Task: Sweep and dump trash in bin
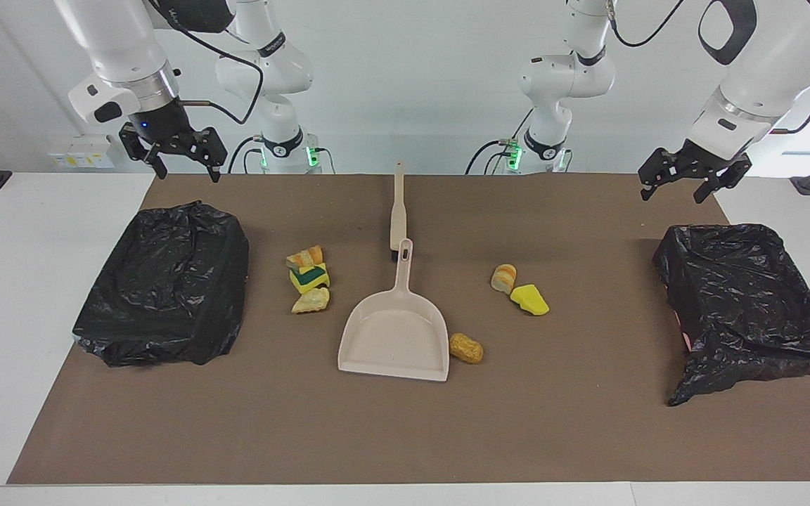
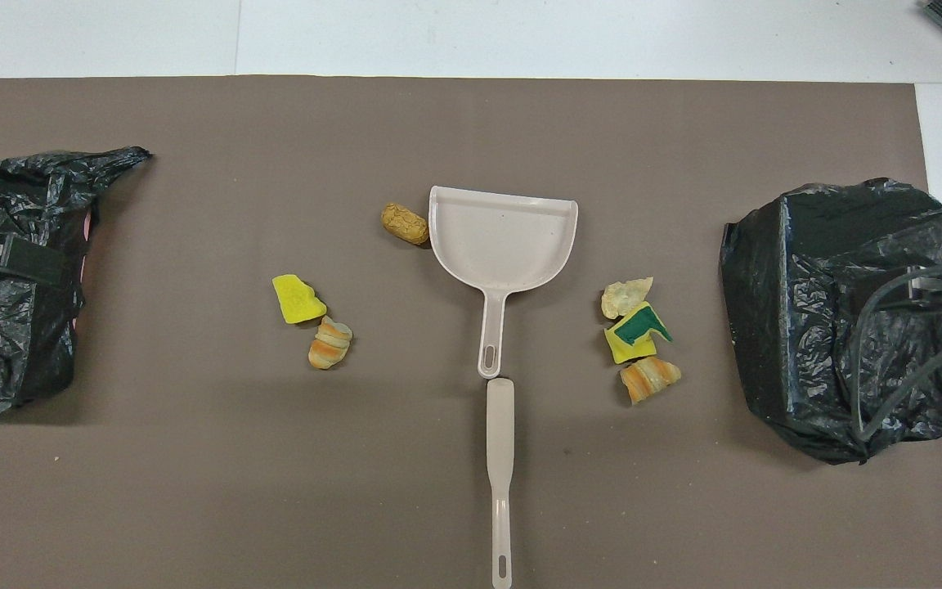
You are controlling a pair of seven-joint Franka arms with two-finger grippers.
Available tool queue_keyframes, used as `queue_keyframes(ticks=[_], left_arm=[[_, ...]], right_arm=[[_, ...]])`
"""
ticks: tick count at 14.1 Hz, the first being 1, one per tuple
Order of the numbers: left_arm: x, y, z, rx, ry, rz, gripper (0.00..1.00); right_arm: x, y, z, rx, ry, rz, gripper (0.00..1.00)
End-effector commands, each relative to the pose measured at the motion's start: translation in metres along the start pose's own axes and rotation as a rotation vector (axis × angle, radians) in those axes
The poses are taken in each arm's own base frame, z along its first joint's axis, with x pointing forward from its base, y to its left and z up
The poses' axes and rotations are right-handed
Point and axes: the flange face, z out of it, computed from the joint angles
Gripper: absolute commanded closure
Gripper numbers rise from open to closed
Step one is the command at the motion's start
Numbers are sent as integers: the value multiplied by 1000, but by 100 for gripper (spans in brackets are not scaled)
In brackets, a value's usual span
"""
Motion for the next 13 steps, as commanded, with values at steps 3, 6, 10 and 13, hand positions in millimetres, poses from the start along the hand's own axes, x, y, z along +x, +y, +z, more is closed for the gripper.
queue_keyframes(ticks=[3, 6, 10, 13], left_arm=[[-13, 3, -1, 3, -26, 8, 0], [-15, 8, 1, 3, -32, 17, 0], [-19, 7, 3, 3, -30, 15, 0], [-20, 6, 4, 1, -33, 14, 0]], right_arm=[[-6, -1, -1, 18, 16, 6, 0], [-7, -1, 0, 17, 10, 4, 0], [-6, -1, -1, 18, 18, 9, 0], [-6, -1, -1, 20, 19, 10, 0]])
